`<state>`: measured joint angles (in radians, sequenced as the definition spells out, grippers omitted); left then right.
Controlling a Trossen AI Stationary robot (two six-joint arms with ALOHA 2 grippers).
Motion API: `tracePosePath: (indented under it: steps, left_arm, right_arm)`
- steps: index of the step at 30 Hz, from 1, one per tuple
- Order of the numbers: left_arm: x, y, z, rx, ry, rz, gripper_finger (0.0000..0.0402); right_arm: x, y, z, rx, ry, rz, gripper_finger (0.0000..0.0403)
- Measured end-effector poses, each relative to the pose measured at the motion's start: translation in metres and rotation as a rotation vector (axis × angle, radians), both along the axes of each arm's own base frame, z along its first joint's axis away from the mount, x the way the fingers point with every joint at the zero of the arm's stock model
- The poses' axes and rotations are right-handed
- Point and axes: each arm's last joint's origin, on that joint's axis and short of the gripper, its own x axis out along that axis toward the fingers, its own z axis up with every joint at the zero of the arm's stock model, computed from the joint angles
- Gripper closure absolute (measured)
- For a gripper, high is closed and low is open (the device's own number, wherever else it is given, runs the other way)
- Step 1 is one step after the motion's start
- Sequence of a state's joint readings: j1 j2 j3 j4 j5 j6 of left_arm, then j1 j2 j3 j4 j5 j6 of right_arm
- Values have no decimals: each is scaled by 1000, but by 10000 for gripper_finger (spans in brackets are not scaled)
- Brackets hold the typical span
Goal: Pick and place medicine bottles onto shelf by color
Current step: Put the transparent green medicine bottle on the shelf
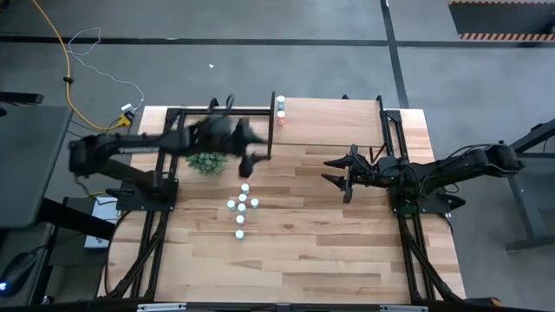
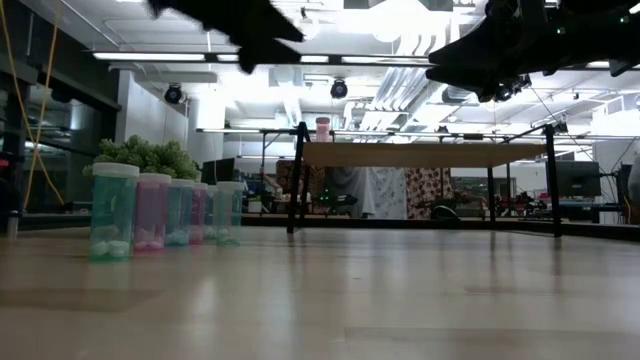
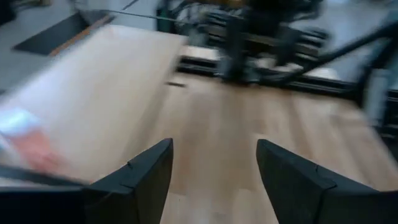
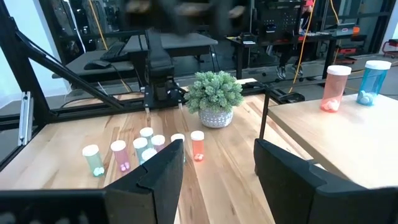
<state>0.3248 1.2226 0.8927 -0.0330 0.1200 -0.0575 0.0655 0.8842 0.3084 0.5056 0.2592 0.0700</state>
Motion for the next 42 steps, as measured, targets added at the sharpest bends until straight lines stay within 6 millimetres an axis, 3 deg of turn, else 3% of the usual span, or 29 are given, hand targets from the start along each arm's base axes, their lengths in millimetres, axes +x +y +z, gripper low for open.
tracePosePath:
  steps: [5, 8, 15, 22, 29, 36, 42]
  left_arm:
    - [-40, -42, -43, -3, -155, -41, 185]
    - [-60, -57, -55, 24, -231, -45, 186]
    - [-92, -67, -44, 92, -381, -4, 186]
    - [-106, -69, -32, 101, -457, -14, 186]
    - [-107, -70, -33, 78, -450, -49, 186]
    - [-107, -70, -34, 78, -444, -57, 186]
    - [-107, -70, -34, 78, -442, -57, 186]
  right_arm:
    - [0, 0, 2, 2, -20, 0, 214]
    - [0, 0, 4, 31, -47, -1, 214]
    - [20, 7, -11, 143, -44, 71, 214]
    - [87, 26, -33, 74, 119, 125, 214]
    - [157, 43, -75, -17, 265, 104, 214]
    - [198, 49, -117, 54, 253, 74, 214]
    - [217, 51, -113, 66, 223, 136, 214]
